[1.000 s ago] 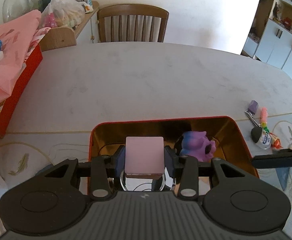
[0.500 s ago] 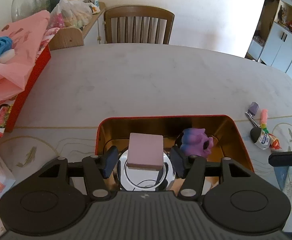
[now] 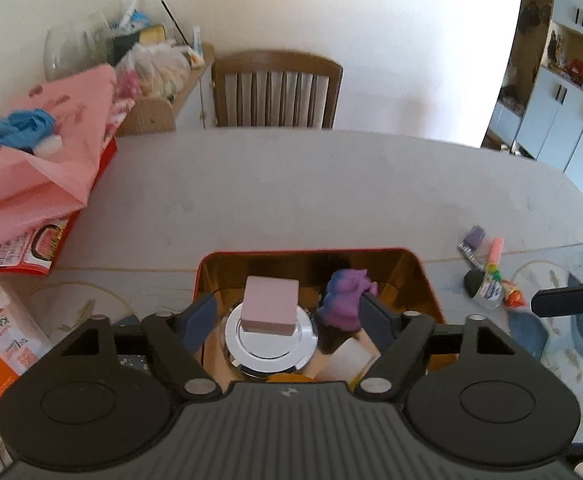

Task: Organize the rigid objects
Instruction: 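Open the left tool to drop the pad while the right tool releases the sunglasses in the tin, then move both tools back toward the eye-drop bottle and red snack packet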

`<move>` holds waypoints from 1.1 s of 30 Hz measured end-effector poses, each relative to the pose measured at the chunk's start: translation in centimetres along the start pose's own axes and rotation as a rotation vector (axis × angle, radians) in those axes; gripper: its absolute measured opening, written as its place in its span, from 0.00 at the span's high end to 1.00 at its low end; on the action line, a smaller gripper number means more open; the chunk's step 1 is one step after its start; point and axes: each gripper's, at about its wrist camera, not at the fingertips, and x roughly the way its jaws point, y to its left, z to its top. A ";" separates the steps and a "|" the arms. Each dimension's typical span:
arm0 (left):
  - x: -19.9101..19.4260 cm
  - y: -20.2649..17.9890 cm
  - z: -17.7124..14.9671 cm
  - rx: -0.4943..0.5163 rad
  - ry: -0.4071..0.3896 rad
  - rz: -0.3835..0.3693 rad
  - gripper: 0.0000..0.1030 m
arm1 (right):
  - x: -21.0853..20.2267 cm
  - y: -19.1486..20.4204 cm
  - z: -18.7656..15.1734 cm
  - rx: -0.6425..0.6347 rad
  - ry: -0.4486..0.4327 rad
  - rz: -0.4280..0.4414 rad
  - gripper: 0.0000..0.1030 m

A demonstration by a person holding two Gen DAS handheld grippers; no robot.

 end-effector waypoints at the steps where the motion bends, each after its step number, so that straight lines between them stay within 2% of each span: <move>1: -0.5 -0.2 0.0 -0.006 -0.012 -0.007 0.21 | -0.4 -0.2 -0.2 0.010 -0.005 0.001 0.03; 3: -1.2 -0.8 0.1 -0.009 -0.026 -0.015 0.21 | -1.2 -0.7 -0.5 0.035 -0.017 0.007 0.00; 9: -3.1 -3.1 0.0 -0.012 -0.065 -0.032 0.19 | -3.9 -3.2 -2.0 0.123 -0.055 0.025 0.00; 18: -4.1 -8.2 -0.7 0.005 -0.083 -0.075 0.19 | -7.1 -8.2 -5.0 0.209 -0.076 -0.043 0.00; 27: -2.1 -13.9 -0.8 0.039 -0.047 -0.098 0.19 | -8.1 -13.2 -8.0 0.228 -0.044 -0.096 0.00; 33: 0.5 -16.9 -0.7 0.042 -0.003 -0.086 0.19 | -7.4 -14.7 -8.9 0.153 -0.028 -0.105 0.00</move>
